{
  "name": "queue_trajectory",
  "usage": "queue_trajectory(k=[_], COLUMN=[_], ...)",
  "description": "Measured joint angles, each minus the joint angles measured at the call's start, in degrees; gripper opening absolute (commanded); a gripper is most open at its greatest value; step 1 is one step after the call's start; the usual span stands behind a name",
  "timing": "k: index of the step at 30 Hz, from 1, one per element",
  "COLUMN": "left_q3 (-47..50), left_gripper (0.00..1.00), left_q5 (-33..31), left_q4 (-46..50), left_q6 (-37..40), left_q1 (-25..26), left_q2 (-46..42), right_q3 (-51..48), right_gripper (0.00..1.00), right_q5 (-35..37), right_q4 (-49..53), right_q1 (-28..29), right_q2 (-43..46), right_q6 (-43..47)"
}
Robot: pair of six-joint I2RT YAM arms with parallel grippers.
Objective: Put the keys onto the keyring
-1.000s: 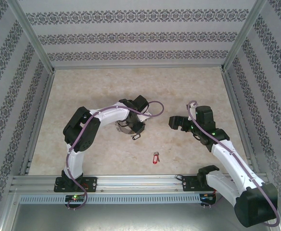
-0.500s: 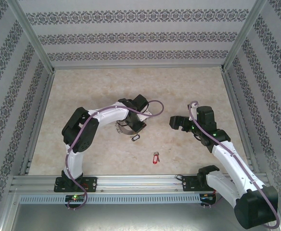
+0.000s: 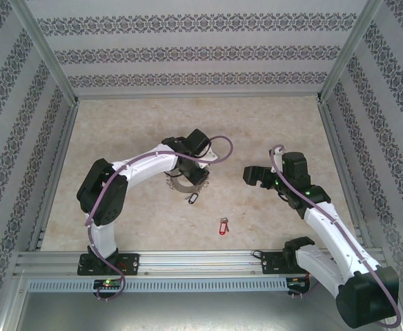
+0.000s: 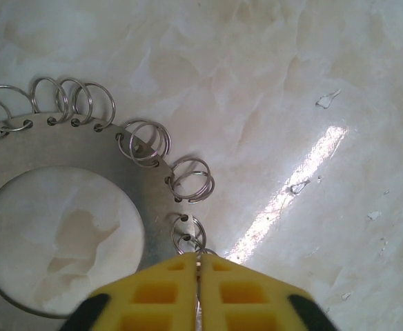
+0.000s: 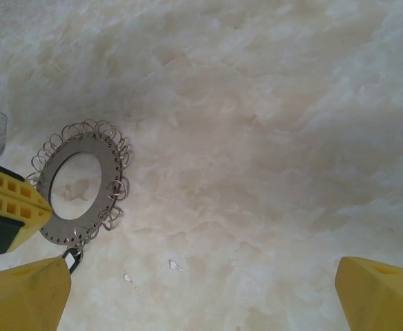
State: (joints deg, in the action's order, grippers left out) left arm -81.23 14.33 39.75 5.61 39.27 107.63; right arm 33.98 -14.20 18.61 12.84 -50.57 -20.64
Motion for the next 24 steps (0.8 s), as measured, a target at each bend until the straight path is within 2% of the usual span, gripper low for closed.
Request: queue_trajectory(k=[6,16,24], left_q3=[0.09,-2.6,-2.21], left_gripper=[0.31,0.29,0.27], left_q5=[-1.18,-1.29,-1.07], left_q4=[0.52,2.03,3.54], left_q6=[-0.83,-2.64,-8.17], left_q1=[-0.17,-0.37,-0.37], left_q2=[0.7,7.26,7.04], right_q3=[0.0,0.0,0.0], right_gripper=[0.98,0.98,0.98], right_q5=[0.0,0.02,0.2], right_q4=[0.0,0.04,0.02], right_q1=[0.0,0.0,0.0], right_q2=[0.0,-0.2,-0.17], right_q6=[0.0,0.0,0.02])
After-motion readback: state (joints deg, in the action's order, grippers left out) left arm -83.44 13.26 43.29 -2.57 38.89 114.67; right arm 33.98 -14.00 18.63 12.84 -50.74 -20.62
